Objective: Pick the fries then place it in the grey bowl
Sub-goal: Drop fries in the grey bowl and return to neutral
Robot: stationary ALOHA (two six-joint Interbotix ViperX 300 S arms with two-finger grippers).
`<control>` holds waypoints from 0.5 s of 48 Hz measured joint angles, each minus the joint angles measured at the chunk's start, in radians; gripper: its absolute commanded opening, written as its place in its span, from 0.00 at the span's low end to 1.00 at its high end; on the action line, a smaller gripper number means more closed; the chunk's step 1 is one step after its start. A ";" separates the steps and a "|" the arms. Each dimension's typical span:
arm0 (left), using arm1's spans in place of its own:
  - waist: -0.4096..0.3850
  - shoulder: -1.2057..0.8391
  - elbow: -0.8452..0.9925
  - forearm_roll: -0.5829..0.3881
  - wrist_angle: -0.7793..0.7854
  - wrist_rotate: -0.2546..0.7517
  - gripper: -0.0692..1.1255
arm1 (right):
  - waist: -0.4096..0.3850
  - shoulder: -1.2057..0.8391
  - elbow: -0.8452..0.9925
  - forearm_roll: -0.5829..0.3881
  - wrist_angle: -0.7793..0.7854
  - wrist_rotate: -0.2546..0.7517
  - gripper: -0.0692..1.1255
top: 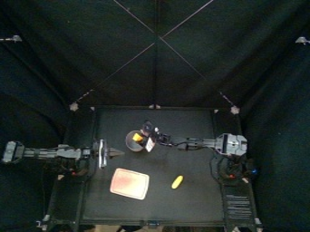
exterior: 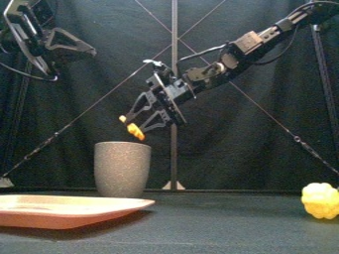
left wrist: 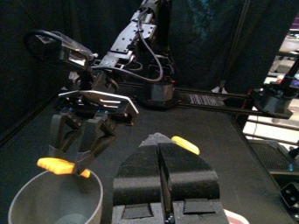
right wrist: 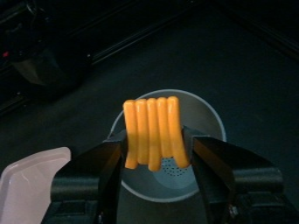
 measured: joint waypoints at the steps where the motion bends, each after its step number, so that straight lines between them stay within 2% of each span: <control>1: 0.000 0.000 0.002 -0.002 0.000 0.002 0.04 | 0.000 0.005 -0.005 -0.003 0.000 0.000 0.77; 6: 0.000 0.000 0.005 -0.003 0.000 0.002 0.04 | 0.000 0.034 -0.023 -0.014 -0.003 0.000 0.87; 10: 0.000 0.000 0.009 -0.003 0.000 0.002 0.04 | 0.002 0.043 -0.026 -0.023 -0.005 -0.002 0.91; 24: 0.000 0.000 0.015 -0.003 0.000 -0.002 0.04 | 0.009 0.014 0.015 -0.035 -0.037 -0.011 0.92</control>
